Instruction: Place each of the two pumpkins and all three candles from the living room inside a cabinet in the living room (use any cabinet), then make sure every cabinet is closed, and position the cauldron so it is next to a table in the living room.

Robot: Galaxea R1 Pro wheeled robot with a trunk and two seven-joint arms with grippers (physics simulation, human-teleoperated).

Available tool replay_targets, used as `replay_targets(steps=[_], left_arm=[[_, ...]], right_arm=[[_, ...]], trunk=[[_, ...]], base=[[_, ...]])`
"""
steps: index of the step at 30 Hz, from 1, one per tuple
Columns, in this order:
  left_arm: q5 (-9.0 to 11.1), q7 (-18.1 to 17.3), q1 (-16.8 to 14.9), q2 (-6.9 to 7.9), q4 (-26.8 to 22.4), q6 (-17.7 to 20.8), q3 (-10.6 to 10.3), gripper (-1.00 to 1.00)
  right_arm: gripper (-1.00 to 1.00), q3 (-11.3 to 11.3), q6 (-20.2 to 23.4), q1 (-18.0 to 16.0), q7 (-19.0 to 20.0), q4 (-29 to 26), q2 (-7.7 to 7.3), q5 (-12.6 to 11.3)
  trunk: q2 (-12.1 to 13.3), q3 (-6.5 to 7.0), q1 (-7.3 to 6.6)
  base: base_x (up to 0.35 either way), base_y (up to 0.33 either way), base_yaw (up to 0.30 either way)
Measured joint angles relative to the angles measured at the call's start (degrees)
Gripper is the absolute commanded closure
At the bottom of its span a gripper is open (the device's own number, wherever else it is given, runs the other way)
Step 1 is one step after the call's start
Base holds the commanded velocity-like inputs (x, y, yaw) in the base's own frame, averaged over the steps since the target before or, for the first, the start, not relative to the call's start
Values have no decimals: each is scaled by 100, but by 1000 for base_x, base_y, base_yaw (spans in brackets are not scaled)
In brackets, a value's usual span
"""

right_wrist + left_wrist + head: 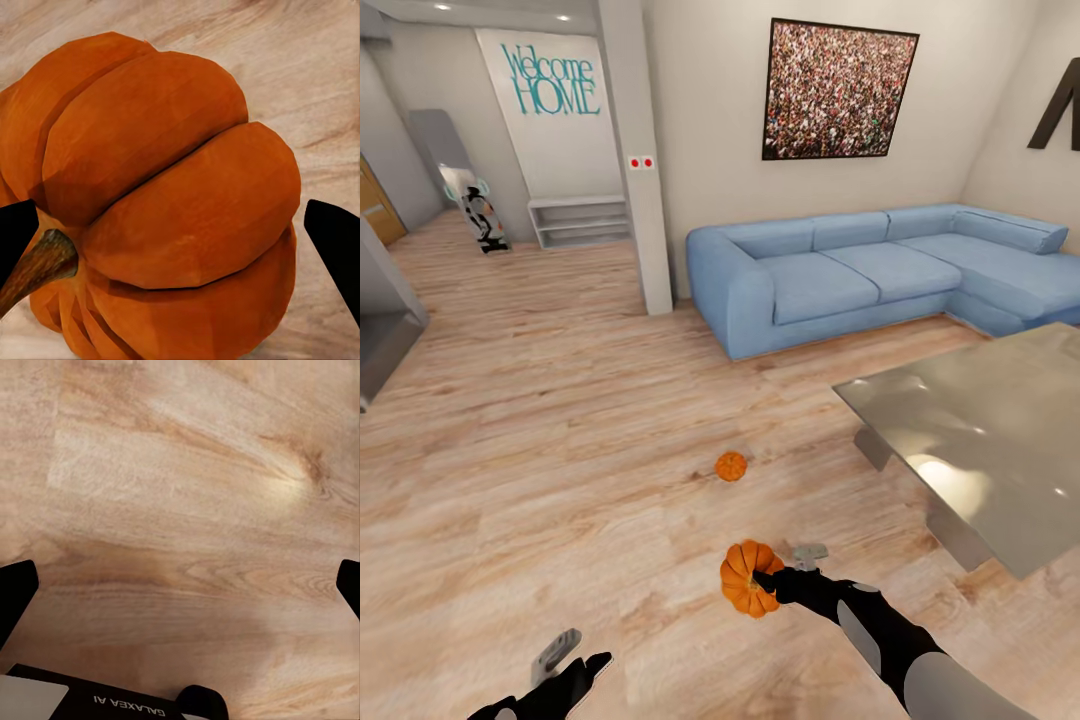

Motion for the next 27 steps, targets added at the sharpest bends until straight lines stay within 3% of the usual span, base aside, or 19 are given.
replay_targets(steps=[27], left_arm=[[0, 0, 0, 0, 7, 0, 0, -100]], right_arm=[[100, 0, 0, 0, 0, 0, 0, 4]], trunk=[[0, 67, 0]], base=[[240, 264, 0]])
